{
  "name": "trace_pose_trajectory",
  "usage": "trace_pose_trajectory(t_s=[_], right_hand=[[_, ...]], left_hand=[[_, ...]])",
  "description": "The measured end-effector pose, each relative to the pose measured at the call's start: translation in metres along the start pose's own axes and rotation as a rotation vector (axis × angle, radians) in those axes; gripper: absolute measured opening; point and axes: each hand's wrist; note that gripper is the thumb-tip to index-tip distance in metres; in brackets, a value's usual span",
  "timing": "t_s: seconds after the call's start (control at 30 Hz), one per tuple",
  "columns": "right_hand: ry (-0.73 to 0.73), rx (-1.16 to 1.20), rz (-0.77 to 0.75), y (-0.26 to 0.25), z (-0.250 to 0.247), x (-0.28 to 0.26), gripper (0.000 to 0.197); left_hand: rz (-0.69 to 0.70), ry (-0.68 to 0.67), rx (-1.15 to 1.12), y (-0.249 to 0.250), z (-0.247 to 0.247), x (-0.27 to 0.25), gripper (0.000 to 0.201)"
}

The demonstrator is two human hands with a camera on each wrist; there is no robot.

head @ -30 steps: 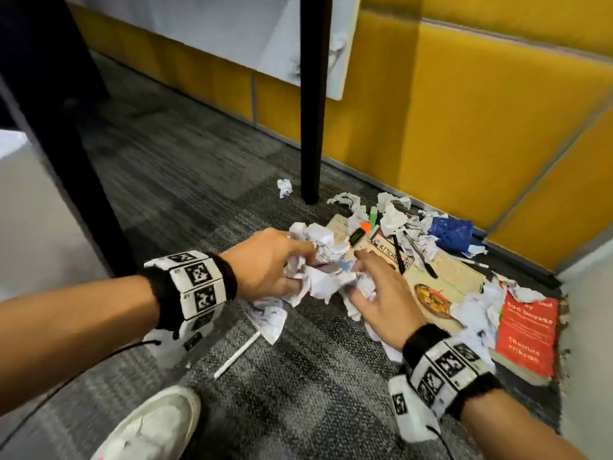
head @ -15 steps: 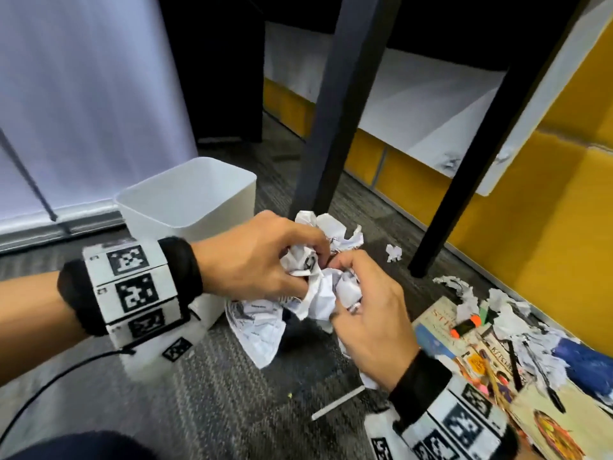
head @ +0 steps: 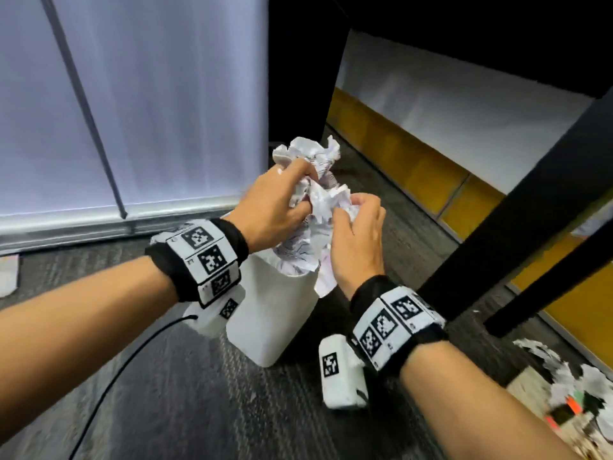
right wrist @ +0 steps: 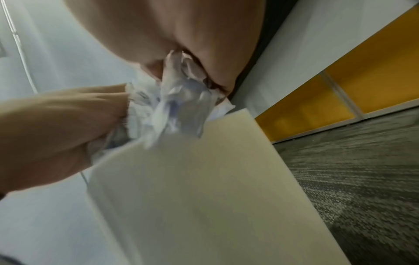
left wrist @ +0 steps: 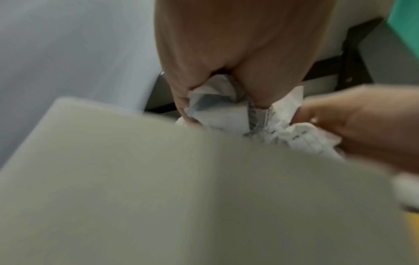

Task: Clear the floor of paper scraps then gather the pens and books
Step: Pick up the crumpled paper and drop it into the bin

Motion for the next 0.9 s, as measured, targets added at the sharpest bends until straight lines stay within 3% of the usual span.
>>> trace_pose_trajectory(t_s=[0.17, 0.33, 0.47, 0.57, 0.6, 0.67, 0.73, 0.9], right_hand=[[0.012, -0.007, -0.067, -0.005, 0.032, 0.008, 0.027], [0.024, -0.188, -0.102, -0.022, 0.04, 0.026, 0.031], [0.187, -0.098, -0.125, -0.039, 0.038, 0.037, 0.028], [0.135, -0.101, -0.183, -0.04, 0.043, 0.033, 0.025], [0.062, -0.136, -0.176, -0.036, 0.045, 0.03, 0.025], [-0.181, -0.26, -0.055, -0.023, 0.047, 0.028, 0.031], [-0.326, -0.384, 0.082, -0.009, 0.044, 0.029, 0.037], [-0.253, -0.522, 0.058, 0.0, 0.015, 0.024, 0.036]], left_hand=[[-0.03, -0.202, 0.068, -0.038, 0.005, 0.006, 0.025], [-0.312, -0.64, 0.205, -0.037, -0.007, 0.01, 0.013], [-0.392, -0.842, 0.166, -0.041, -0.006, 0.003, 0.03], [-0.325, -0.851, 0.122, -0.041, -0.003, -0.003, 0.021], [-0.314, -0.833, 0.109, -0.041, -0.003, -0.004, 0.028], [-0.289, -0.778, 0.102, -0.039, -0.005, -0.004, 0.05], [-0.227, -0.755, 0.141, -0.036, -0.007, -0.003, 0.048], [-0.154, -0.74, 0.265, -0.018, -0.01, 0.0, 0.043]])
Point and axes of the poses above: each hand's wrist, its own x-axis towards the middle knuckle, its own z-axis out of the palm, y = z × x, and after that the axes turned 13 degrees about -x, right-handed
